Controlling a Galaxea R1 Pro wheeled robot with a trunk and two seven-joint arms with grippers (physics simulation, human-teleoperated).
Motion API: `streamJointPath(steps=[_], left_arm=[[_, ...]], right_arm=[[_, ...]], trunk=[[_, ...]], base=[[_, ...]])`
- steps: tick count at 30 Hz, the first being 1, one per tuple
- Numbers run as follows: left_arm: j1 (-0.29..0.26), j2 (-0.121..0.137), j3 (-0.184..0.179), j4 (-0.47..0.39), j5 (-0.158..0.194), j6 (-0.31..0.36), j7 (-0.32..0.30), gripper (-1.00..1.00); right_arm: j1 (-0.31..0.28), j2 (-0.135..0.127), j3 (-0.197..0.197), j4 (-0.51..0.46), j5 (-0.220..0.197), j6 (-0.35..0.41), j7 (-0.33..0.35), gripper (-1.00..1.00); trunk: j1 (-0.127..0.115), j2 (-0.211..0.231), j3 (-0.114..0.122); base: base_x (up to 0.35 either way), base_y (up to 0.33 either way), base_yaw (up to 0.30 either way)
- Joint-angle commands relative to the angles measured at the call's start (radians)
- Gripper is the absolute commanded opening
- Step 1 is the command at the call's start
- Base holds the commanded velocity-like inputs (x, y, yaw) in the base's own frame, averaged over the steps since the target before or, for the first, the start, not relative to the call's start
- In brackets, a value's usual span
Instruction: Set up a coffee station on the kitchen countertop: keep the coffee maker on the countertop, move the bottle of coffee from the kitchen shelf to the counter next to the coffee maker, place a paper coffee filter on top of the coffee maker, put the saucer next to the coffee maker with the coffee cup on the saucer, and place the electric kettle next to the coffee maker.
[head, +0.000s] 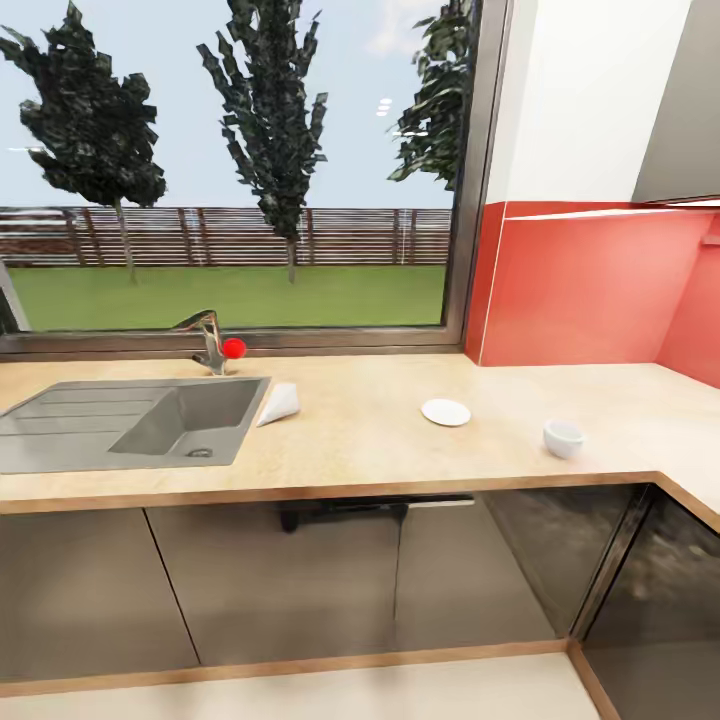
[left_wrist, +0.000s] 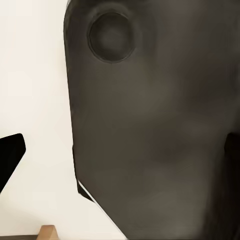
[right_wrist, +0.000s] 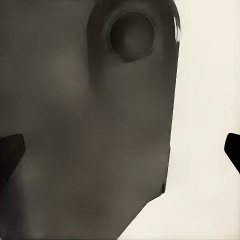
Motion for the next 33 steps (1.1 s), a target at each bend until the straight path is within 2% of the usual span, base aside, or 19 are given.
streamJointPath(steps=[1, 3, 10, 21, 31, 33], left_arm=[[0.000, 0.000, 0.000, 0.000, 0.000, 0.000, 0.000, 1.00], [0.000, -0.008, 0.000, -0.002, 0.003, -0.002, -0.002, 1.00], [0.000, -0.009, -0.002, -0.002, 0.004, -0.002, -0.002, 1.00], [0.000, -0.009, 0.005, -0.002, 0.006, 0.000, -0.001, 1.00], [0.000, -0.009, 0.005, -0.002, 0.005, 0.002, -0.012, 1.00], [0.000, -0.009, 0.006, -0.002, 0.006, 0.001, -0.012, 1.00]], right_arm=[[0.000, 0.000, 0.000, 0.000, 0.000, 0.000, 0.000, 1.00], [-0.003, 0.011, 0.000, -0.012, 0.001, 0.011, -0.003, 1.00], [-0.005, 0.042, -0.001, -0.044, 0.001, 0.004, -0.003, 1.00], [-0.005, 0.046, -0.003, -0.074, -0.002, 0.002, -0.003, 1.00], [-0.005, 0.048, 0.002, -0.074, 0.002, 0.002, -0.003, 1.00], [-0.005, 0.047, 0.002, -0.074, 0.002, 0.002, -0.003, 1.00]], trunk=[[0.000, 0.000, 0.000], [0.000, 0.000, 0.000], [0.000, 0.000, 0.000], [0.000, 0.000, 0.000], [0.000, 0.000, -0.002], [-0.008, 0.014, 0.003]], base=[[0.000, 0.000, 0.000], [0.000, 0.000, 0.000], [0.000, 0.000, 0.000], [0.000, 0.000, 0.009], [0.000, 0.000, 0.239], [0.000, 0.000, 0.238]])
